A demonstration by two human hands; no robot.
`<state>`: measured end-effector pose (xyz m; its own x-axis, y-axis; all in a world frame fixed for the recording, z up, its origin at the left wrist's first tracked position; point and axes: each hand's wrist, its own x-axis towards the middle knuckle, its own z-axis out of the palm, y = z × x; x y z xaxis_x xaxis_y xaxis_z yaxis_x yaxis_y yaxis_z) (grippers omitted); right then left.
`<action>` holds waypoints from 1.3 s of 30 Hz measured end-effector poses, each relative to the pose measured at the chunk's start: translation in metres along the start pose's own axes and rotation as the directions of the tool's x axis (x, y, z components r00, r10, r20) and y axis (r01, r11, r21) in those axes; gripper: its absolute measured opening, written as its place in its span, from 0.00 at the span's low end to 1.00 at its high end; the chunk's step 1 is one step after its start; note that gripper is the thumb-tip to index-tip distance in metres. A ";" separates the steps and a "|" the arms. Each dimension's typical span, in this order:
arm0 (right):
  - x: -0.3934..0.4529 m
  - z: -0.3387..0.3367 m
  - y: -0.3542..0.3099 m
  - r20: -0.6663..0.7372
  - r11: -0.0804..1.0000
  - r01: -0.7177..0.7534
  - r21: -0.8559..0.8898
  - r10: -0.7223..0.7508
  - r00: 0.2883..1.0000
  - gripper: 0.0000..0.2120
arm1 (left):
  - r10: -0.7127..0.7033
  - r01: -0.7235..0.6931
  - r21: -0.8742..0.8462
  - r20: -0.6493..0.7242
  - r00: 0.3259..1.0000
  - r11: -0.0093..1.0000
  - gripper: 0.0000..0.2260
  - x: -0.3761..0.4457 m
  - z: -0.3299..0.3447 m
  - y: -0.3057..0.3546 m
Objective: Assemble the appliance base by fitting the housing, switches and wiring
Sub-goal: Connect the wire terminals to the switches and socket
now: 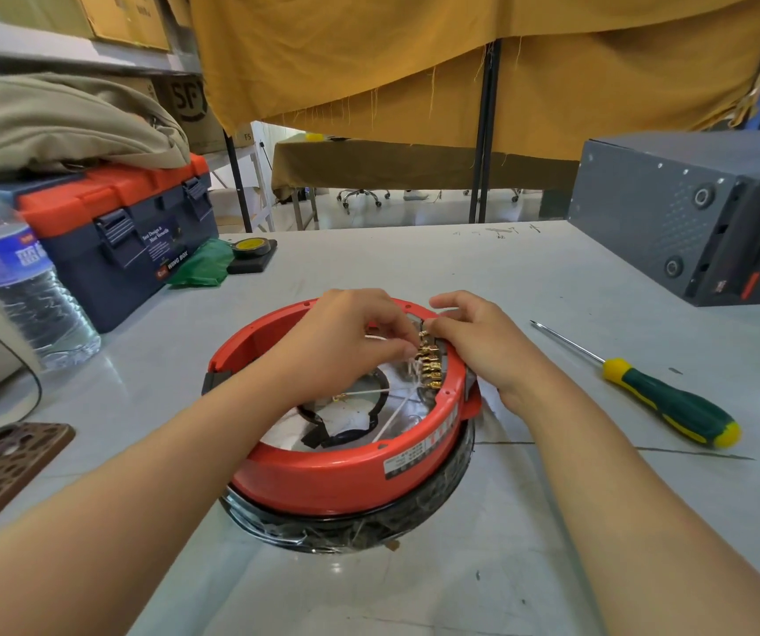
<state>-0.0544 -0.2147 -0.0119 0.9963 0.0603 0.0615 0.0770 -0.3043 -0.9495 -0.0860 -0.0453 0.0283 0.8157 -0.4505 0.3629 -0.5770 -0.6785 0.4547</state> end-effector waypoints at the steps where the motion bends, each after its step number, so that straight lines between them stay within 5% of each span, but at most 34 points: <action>1: 0.000 -0.001 0.000 -0.016 0.999 -0.020 -0.032 0.020 1.000 0.17 | -0.031 0.032 0.021 -0.035 0.999 0.999 0.02 -0.001 -0.003 -0.002; 6: -0.006 -0.006 -0.003 0.002 0.972 -0.118 -0.205 0.121 0.993 0.21 | -0.210 0.232 0.205 -0.125 0.970 0.951 0.12 -0.011 -0.022 -0.023; 12: -0.011 -0.012 -0.006 0.024 0.944 -0.178 -0.276 0.192 0.981 0.28 | -0.484 0.492 0.389 -0.126 0.866 0.779 0.23 -0.035 -0.032 -0.047; 17: -0.009 -0.011 -0.005 0.069 0.962 -0.185 -0.200 0.202 0.977 0.29 | -0.458 0.485 0.183 -0.172 0.872 0.855 0.18 -0.040 -0.028 -0.049; 21: -0.006 -0.009 -0.016 0.119 0.981 -0.178 0.077 0.168 0.979 0.27 | -0.475 0.488 -0.056 -0.348 0.808 0.871 0.11 -0.041 -0.029 -0.048; 25: -0.005 -0.010 -0.031 0.181 0.981 -0.127 0.145 0.100 0.978 0.22 | -0.475 0.406 -0.247 -0.471 0.743 0.880 0.08 -0.042 -0.030 -0.044; 30: -0.005 -0.013 -0.053 0.008 0.960 0.060 0.275 -0.065 0.998 0.14 | -0.463 0.291 -0.383 -0.510 0.725 0.877 0.14 -0.042 -0.030 -0.039; 35: -0.011 -0.025 -0.091 -0.110 0.940 0.283 0.191 -0.266 0.958 0.20 | -0.472 0.172 -0.564 -0.442 0.763 0.808 0.19 -0.036 -0.035 -0.034; 39: -0.025 -0.027 -0.116 -0.008 0.841 0.486 -0.238 -0.503 0.865 0.35 | -0.558 0.212 -0.753 -0.239 0.795 0.623 0.26 -0.030 -0.045 -0.028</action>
<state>-0.0875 -0.2061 0.1050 0.8229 0.1972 0.5329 0.5585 -0.4531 -0.6948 -0.0962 0.0135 0.0413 0.9604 0.1594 0.2285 -0.2179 -0.0816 0.9726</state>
